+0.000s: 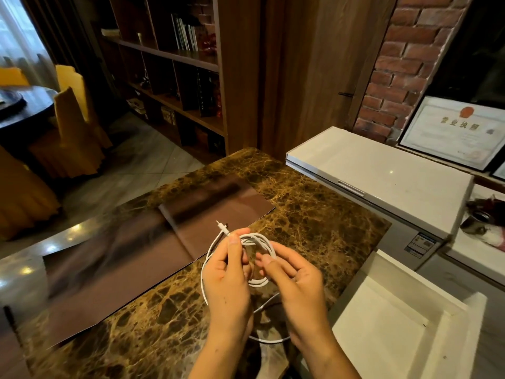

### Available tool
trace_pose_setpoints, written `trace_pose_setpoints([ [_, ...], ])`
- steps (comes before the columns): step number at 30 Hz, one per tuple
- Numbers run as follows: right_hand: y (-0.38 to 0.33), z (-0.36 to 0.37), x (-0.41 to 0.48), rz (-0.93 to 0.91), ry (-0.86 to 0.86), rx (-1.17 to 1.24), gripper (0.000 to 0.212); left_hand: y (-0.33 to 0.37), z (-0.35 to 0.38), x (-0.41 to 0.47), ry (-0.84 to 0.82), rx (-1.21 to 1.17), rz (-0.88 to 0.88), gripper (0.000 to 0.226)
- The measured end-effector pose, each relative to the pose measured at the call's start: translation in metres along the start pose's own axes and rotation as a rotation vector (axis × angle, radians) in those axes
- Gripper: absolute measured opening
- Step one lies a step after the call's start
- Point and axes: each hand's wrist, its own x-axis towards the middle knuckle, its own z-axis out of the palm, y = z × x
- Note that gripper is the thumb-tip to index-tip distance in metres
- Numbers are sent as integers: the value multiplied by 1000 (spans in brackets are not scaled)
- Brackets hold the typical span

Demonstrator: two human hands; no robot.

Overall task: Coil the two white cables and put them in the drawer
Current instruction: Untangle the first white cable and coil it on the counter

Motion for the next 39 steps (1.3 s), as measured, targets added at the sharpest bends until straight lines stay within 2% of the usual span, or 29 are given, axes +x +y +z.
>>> trace_pose_setpoints([
  [4, -4, 11, -2, 107, 158, 292, 23, -2, -2, 1, 26, -50, -34, 34],
  [10, -14, 24, -7, 139, 286, 464, 18, -2, -4, -2, 76, -78, -58, 30],
  [24, -1, 20, -9, 60, 376, 329, 19, -9, -14, -13, 119, -15, -79, 29],
  [31, 34, 29, -7, 107, 387, 192, 18, -28, -36, -4, 255, 143, -52, 28],
  [39, 52, 39, 1, 109, 396, 184, 20, -32, -43, 1, 430, -3, -77, 27],
])
